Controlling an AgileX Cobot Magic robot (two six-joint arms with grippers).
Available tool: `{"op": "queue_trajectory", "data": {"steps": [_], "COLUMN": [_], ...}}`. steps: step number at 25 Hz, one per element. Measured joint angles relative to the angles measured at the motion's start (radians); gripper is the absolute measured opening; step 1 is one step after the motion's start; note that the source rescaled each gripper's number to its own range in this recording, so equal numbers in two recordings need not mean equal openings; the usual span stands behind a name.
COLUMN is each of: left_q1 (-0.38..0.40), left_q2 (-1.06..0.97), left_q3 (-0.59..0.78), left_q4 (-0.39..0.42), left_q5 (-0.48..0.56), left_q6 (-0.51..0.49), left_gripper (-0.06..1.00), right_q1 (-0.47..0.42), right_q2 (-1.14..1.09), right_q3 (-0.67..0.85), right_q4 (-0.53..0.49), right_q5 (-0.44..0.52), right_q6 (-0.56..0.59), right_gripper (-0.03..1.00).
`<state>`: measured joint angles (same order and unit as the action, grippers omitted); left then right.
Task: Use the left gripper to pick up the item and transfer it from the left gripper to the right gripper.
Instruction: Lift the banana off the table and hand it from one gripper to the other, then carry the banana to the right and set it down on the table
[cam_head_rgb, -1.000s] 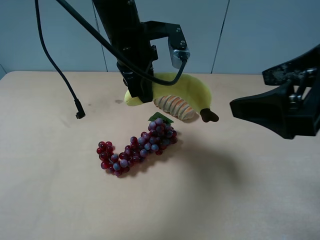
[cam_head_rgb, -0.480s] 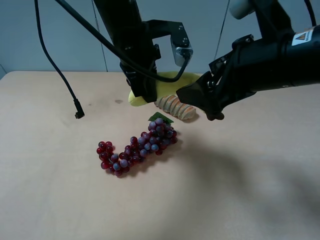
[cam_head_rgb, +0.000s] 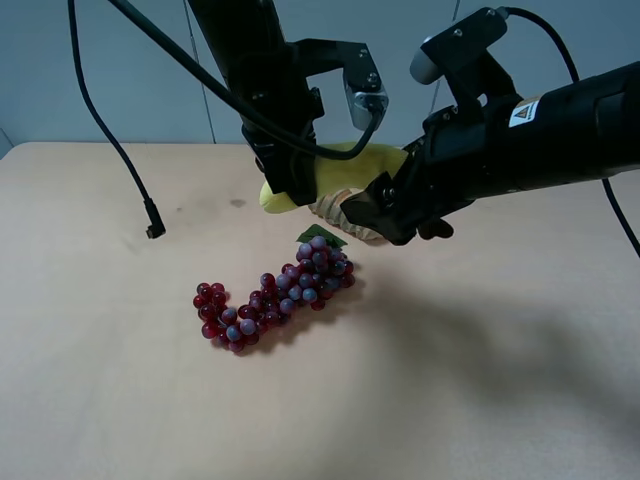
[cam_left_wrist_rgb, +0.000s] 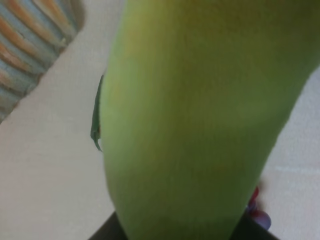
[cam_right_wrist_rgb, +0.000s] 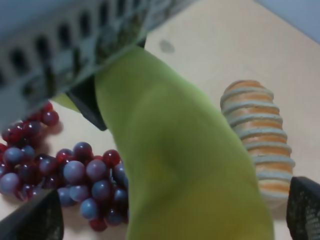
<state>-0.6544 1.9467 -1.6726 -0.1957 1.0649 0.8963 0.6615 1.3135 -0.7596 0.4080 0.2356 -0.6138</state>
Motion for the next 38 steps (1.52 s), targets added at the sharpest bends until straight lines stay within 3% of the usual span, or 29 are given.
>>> {"op": "queue_trajectory", "data": {"steps": [6, 7, 9, 11, 12, 21, 23, 25, 26, 28, 31, 38], "left_q1": [0.0, 0.0, 0.0, 0.0, 0.0, -0.002, -0.003, -0.003, -0.003, -0.003, -0.003, -0.003], "left_q2": [0.0, 0.0, 0.0, 0.0, 0.0, 0.0, 0.0, 0.0, 0.0, 0.0, 0.0, -0.116], "left_q3": [0.0, 0.0, 0.0, 0.0, 0.0, 0.0, 0.0, 0.0, 0.0, 0.0, -0.002, -0.004], "left_q4": [-0.004, -0.004, -0.004, -0.005, -0.007, -0.004, 0.001, 0.001, 0.001, 0.001, 0.007, 0.139], "left_q5": [-0.001, -0.001, -0.001, 0.0, 0.0, -0.006, -0.009, -0.023, -0.032, -0.045, -0.047, 0.006], "left_q6": [0.002, 0.002, 0.002, 0.004, 0.005, 0.004, -0.014, -0.056, -0.076, -0.095, -0.102, -0.226], "left_gripper": [0.0, 0.0, 0.0, 0.0, 0.0, 0.0, 0.17, 0.49, 0.7, 0.86, 0.96, 0.99], "right_q1": [0.0, 0.0, 0.0, 0.0, 0.0, 0.0, 0.0, 0.0, 0.0, 0.0, 0.0, 0.0], "right_q2": [0.007, 0.007, 0.007, 0.007, 0.007, 0.007, 0.007, 0.007, 0.007, 0.007, 0.007, 0.007], "right_q3": [-0.001, -0.001, -0.001, -0.001, -0.001, -0.001, -0.001, -0.001, -0.001, -0.001, -0.001, -0.001], "right_q4": [0.0, 0.0, 0.0, -0.001, -0.001, -0.003, -0.003, -0.003, -0.003, -0.003, -0.003, -0.003], "right_q5": [-0.004, -0.006, -0.009, -0.012, -0.012, -0.021, -0.022, -0.022, -0.023, -0.023, -0.023, -0.031], "right_q6": [0.0, 0.0, 0.0, 0.0, 0.0, 0.0, 0.0, 0.0, 0.0, 0.0, 0.0, 0.0], "right_gripper": [0.97, 0.87, 0.57, 0.13, 0.0, 0.0, 0.0, 0.0, 0.0, 0.0, 0.0, 0.0]}}
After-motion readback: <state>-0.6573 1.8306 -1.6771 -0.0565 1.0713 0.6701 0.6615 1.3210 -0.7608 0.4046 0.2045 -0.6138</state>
